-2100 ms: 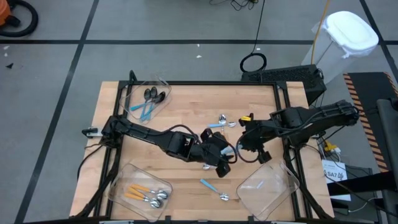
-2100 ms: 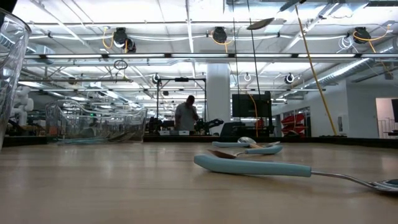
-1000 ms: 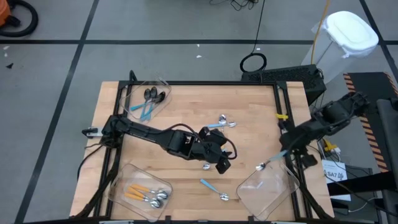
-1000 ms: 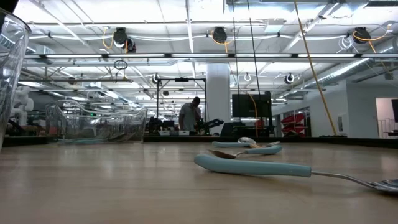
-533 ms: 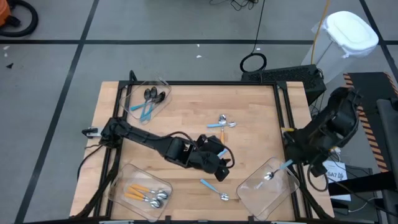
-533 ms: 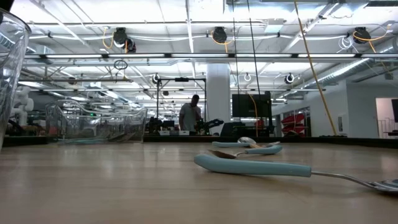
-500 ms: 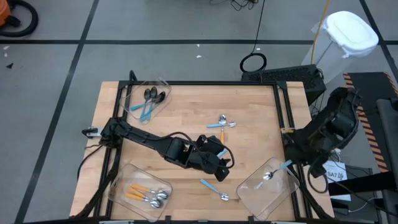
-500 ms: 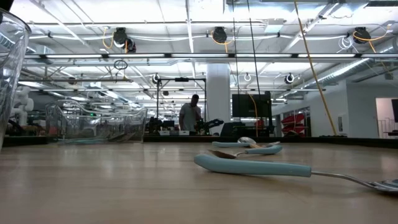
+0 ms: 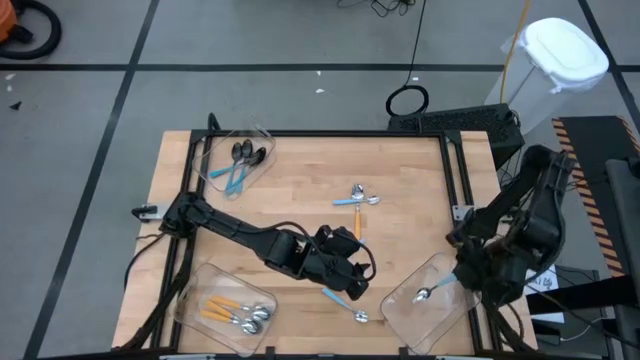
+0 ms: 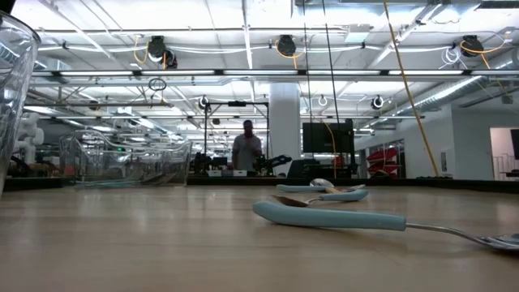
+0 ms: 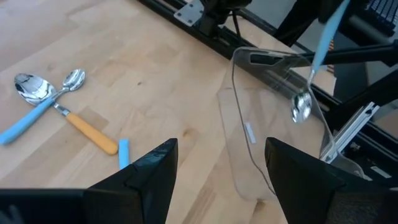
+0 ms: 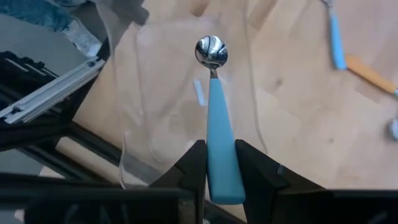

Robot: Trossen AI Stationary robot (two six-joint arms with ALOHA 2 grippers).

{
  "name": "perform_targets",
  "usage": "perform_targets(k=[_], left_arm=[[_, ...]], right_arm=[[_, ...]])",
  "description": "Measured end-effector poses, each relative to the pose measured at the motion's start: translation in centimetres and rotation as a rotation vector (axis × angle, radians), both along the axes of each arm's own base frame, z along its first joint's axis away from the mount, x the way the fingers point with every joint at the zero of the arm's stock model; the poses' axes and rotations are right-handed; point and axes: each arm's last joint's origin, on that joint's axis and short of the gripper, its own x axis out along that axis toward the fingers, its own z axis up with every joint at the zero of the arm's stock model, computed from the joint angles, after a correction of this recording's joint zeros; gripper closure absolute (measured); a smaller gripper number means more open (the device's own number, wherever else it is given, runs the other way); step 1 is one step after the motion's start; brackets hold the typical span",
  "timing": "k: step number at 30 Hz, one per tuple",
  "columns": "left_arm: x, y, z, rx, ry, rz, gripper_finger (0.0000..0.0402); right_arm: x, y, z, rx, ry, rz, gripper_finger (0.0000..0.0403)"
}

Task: Sort silverware by color (type)
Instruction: Put the light blue spoon into the bottom right transparent bin

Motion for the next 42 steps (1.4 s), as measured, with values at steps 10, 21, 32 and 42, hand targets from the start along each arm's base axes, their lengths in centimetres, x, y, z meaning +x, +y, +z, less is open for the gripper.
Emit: perform_targets(k=[10, 21, 32, 42], left_arm=[[0.0, 0.1, 0.0, 0.007, 0.004, -0.007, 0.0163], [0.0, 0.1, 0.0, 0.02, 0.007, -0.016, 0.0163], [0.0, 0.1, 0.0, 0.021, 0.006, -0.013, 0.0163], [0.7, 0.2, -1.1, 0.015, 0.02, 0.003, 0.0163]], right_arm=[[0.5, 1.5, -5.1, -0.005, -0.012, 0.06, 0.0341], [1.0, 2.2, -9.0, 0.005, -0.053, 0.139, 0.0339], [1.4, 2.5, -11.6, 0.005, -0.121, 0.269, 0.0338], [1.7, 2.4, -13.0, 0.019, -0.147, 0.282, 0.0337]])
